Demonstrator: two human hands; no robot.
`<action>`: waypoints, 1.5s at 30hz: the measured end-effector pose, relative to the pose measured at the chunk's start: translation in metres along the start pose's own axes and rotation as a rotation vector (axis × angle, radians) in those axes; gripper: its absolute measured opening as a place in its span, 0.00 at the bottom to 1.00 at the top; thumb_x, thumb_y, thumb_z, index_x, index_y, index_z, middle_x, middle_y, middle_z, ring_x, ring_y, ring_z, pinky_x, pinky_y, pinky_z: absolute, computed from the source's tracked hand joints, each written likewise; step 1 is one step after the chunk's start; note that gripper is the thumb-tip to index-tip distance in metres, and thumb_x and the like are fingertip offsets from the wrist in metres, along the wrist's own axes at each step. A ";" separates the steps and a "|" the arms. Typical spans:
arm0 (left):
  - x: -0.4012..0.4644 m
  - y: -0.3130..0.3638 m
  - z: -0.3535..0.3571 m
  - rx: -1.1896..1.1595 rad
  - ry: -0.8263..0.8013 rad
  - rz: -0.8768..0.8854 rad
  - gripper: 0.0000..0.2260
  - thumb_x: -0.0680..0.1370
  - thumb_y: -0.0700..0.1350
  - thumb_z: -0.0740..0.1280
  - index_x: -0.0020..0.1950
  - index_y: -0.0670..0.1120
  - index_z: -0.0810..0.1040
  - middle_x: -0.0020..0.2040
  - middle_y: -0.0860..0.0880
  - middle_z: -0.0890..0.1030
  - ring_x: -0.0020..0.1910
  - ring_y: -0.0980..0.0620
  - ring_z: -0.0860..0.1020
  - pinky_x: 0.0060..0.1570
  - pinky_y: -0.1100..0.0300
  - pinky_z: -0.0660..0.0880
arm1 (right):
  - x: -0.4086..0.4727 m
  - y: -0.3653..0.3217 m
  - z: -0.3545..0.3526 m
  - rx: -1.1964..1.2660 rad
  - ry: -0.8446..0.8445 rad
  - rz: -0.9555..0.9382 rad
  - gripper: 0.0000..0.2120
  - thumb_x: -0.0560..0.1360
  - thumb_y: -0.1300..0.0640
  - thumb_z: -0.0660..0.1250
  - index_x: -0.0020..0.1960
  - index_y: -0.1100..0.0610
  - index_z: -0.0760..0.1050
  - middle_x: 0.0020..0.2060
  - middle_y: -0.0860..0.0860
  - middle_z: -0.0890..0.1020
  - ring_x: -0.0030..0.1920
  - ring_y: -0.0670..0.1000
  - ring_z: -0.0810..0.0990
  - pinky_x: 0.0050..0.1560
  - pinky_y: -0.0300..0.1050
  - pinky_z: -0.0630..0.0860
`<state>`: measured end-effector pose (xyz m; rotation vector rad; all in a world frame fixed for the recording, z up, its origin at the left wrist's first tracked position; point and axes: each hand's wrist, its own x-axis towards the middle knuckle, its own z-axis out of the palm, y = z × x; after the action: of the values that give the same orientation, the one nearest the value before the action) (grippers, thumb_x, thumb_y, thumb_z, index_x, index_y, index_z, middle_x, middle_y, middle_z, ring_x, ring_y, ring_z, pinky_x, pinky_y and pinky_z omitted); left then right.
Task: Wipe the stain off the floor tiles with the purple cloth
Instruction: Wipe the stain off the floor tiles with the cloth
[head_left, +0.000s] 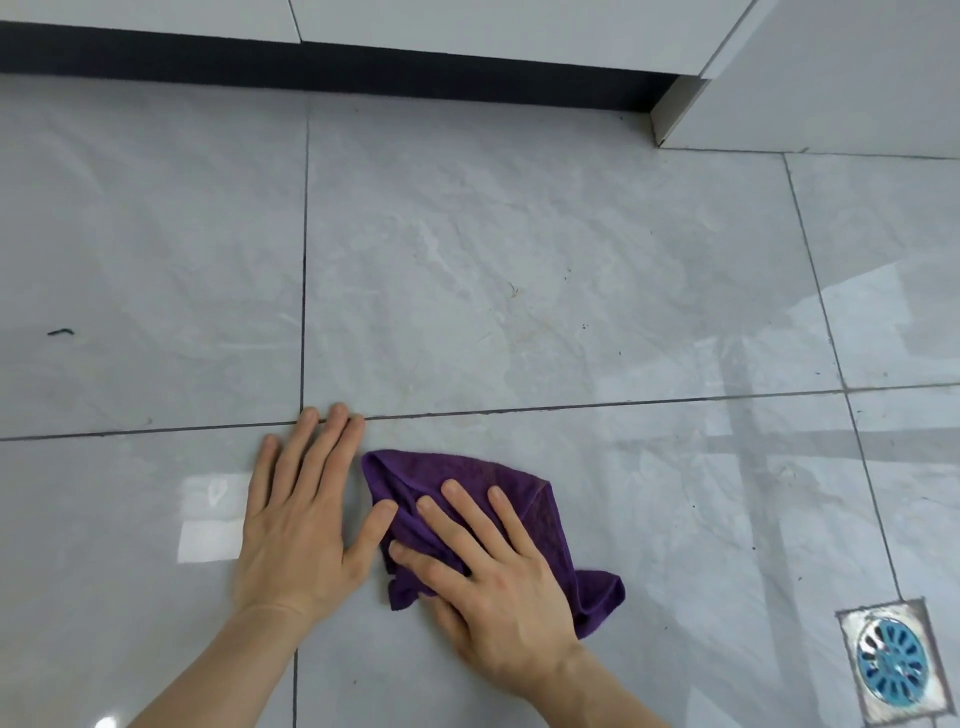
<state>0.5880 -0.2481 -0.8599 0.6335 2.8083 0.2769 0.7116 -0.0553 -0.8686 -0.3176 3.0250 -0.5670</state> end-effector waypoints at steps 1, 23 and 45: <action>0.000 0.000 0.000 0.007 -0.001 0.001 0.36 0.80 0.66 0.50 0.84 0.48 0.57 0.85 0.51 0.58 0.85 0.47 0.55 0.82 0.41 0.53 | 0.000 0.000 0.001 0.000 0.010 0.002 0.21 0.84 0.47 0.61 0.76 0.40 0.69 0.80 0.48 0.69 0.84 0.54 0.58 0.82 0.62 0.57; -0.005 -0.006 0.009 -0.028 0.064 0.002 0.35 0.82 0.67 0.45 0.85 0.51 0.53 0.86 0.52 0.56 0.85 0.51 0.50 0.83 0.43 0.49 | 0.021 -0.023 -0.060 0.491 -0.030 0.511 0.15 0.79 0.36 0.65 0.54 0.45 0.81 0.46 0.39 0.81 0.48 0.42 0.80 0.51 0.43 0.79; -0.006 -0.005 0.016 0.051 0.090 -0.027 0.32 0.82 0.61 0.53 0.85 0.50 0.54 0.86 0.51 0.56 0.85 0.48 0.52 0.82 0.41 0.52 | 0.034 -0.007 0.011 -0.148 0.103 0.253 0.26 0.86 0.42 0.55 0.82 0.43 0.59 0.84 0.54 0.58 0.85 0.56 0.54 0.82 0.63 0.54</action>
<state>0.5952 -0.2532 -0.8751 0.6086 2.9158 0.2350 0.6803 -0.0730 -0.8763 0.0937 3.1425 -0.3513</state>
